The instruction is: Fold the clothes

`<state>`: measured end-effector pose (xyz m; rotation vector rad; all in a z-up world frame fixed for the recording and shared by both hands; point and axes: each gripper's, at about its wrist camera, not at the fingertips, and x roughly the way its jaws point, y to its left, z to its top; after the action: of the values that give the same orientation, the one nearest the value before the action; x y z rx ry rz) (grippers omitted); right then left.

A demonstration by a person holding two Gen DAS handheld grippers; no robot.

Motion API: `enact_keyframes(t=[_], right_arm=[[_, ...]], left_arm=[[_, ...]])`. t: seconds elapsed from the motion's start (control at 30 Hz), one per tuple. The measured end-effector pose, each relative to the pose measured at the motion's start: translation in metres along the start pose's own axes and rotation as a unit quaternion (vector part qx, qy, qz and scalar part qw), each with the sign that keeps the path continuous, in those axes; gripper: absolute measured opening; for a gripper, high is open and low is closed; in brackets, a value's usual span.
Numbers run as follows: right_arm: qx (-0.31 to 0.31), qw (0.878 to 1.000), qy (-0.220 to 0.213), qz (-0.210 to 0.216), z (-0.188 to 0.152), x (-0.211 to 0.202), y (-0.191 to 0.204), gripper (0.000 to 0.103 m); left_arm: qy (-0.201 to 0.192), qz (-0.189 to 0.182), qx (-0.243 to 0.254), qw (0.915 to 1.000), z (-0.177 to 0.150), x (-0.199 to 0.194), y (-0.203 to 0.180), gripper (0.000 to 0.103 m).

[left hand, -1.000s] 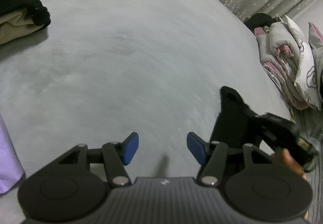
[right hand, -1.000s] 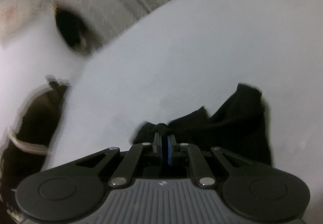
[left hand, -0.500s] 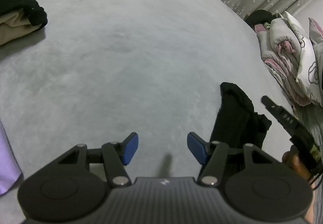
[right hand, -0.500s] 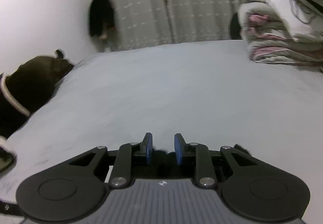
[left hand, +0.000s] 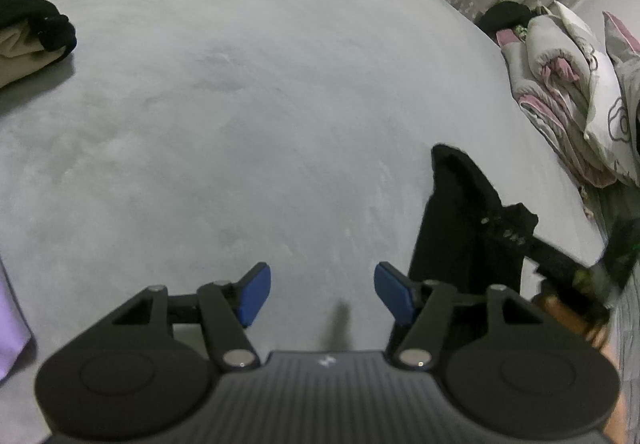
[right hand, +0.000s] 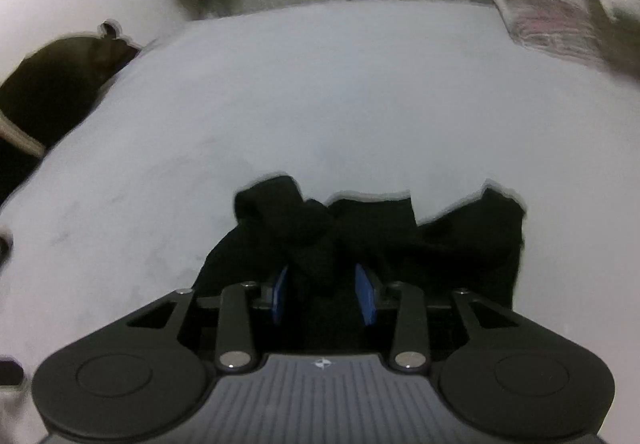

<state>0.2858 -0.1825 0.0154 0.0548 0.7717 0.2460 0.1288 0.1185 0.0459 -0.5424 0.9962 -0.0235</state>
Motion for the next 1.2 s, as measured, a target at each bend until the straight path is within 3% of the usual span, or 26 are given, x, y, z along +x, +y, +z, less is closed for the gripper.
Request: enact_keyframes(t=[0.13,0.23,0.37,0.43,0.47,0.57,0.9,1.03,1.2], right_arm=[[0.014,0.998,-0.061,0.016,0.001,-0.059,-0.002,0.037],[-0.004,0.999,-0.046,0.016,-0.024,-0.111,0.003,0.046],[-0.031,0.999,-0.012,0.005,-0.082,-0.166,0.0,0.047],[-0.015,0.999,-0.019,0.035,-0.111,-0.182,-0.007,0.049],[0.0,0.999,-0.025,0.046,-0.121,-0.186,-0.012,0.05],[0.056,0.998,0.024,0.029,-0.146,-0.168,-0.027,0.051],[0.056,0.995,0.022,0.085,-0.15,-0.201,-0.024,0.051],[0.11,0.988,0.018,0.109,-0.152,-0.214,-0.026,0.051],[0.183,0.974,0.017,0.134,-0.178,-0.233,-0.025,0.051]], left_arm=[[0.005,-0.007,0.011,0.9999,-0.002,-0.001,-0.002,0.059],[0.007,-0.023,0.035,0.9991,-0.007,-0.005,-0.009,0.057],[0.018,-0.03,0.081,0.9961,-0.024,-0.009,-0.025,0.057],[0.033,-0.031,0.104,0.9935,-0.038,-0.004,-0.034,0.057],[0.035,-0.025,0.11,0.993,-0.046,-0.003,-0.035,0.057],[0.04,-0.008,0.13,0.9907,-0.067,0.001,-0.038,0.056],[0.011,-0.016,0.21,0.9776,-0.109,-0.051,-0.04,0.056],[0.009,-0.025,0.224,0.9742,-0.12,-0.066,-0.038,0.054],[0.026,-0.045,0.223,0.9735,-0.128,-0.073,-0.031,0.039]])
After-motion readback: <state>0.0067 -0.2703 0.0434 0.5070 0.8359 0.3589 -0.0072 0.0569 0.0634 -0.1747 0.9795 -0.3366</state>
